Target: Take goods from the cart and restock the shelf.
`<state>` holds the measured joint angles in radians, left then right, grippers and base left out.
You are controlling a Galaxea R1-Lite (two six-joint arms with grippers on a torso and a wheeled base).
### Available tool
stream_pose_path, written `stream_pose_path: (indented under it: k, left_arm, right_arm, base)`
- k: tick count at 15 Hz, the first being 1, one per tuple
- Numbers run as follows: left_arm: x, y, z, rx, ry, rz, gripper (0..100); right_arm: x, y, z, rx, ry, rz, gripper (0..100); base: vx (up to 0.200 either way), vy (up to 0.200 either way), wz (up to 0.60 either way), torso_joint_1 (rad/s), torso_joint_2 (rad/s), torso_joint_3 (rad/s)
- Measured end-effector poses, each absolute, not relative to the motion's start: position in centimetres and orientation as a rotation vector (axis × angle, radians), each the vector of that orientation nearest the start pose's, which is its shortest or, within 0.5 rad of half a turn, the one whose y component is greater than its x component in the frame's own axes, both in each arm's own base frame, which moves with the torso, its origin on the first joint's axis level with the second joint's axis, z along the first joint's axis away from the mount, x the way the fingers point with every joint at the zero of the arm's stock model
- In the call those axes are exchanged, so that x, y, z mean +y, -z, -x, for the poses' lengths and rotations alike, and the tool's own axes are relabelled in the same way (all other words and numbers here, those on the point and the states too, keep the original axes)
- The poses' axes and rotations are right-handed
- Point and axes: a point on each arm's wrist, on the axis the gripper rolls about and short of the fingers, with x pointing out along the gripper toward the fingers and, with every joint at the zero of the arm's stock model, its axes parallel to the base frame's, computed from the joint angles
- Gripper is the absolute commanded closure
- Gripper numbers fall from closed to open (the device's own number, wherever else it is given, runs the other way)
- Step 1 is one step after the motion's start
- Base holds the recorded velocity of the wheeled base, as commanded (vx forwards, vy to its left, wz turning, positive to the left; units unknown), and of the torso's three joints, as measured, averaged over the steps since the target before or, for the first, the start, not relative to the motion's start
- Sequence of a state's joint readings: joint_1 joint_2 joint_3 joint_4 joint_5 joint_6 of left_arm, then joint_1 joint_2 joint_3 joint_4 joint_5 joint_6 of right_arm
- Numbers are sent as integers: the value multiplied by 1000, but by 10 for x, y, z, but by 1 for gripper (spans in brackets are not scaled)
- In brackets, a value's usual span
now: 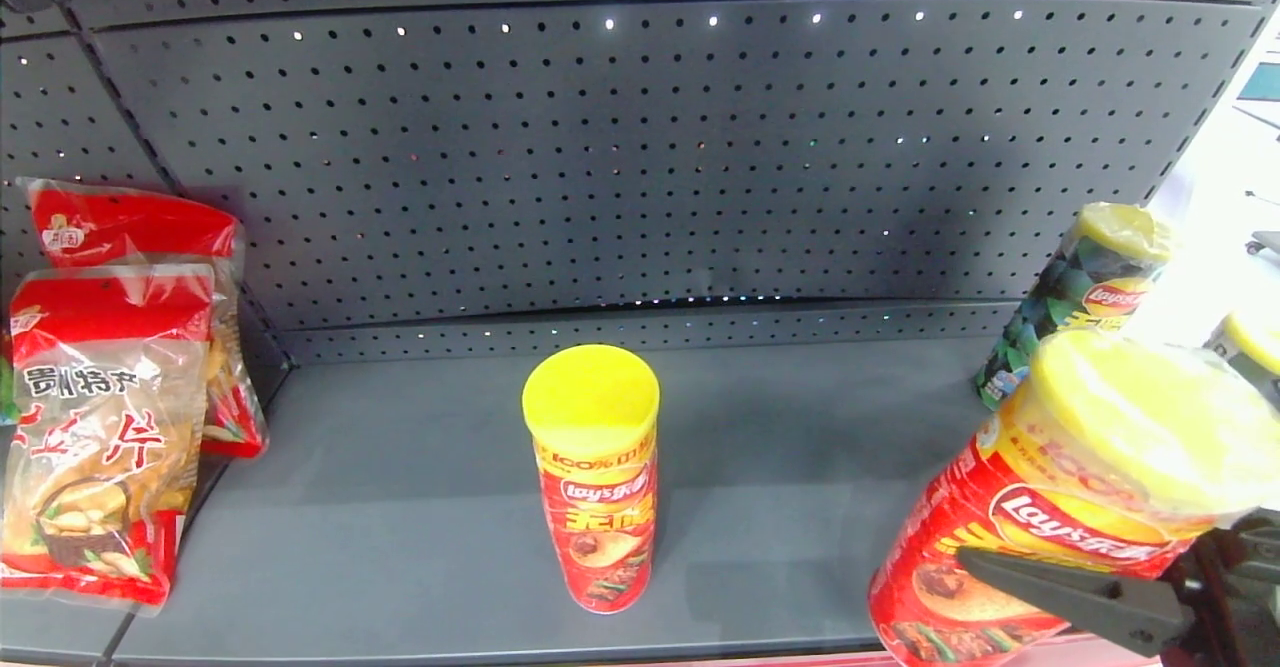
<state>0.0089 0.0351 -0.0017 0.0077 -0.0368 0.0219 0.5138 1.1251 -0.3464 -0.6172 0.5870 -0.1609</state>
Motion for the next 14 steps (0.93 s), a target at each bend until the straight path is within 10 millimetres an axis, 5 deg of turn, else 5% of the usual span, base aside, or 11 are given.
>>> stream_pose_path:
  k: [8, 14]
  left_arm:
    - [-1, -76, 23, 3, 40, -20, 0]
    - [-1, -76, 23, 3, 40, -20, 0]
  right_arm:
    - [81, -176, -127, 146, -998, 144, 100]
    - [94, -191, -178, 153, -949, 134, 100]
  base:
    - [0, 0, 0, 0, 0, 0]
    - [0, 0, 0, 0, 0, 0]
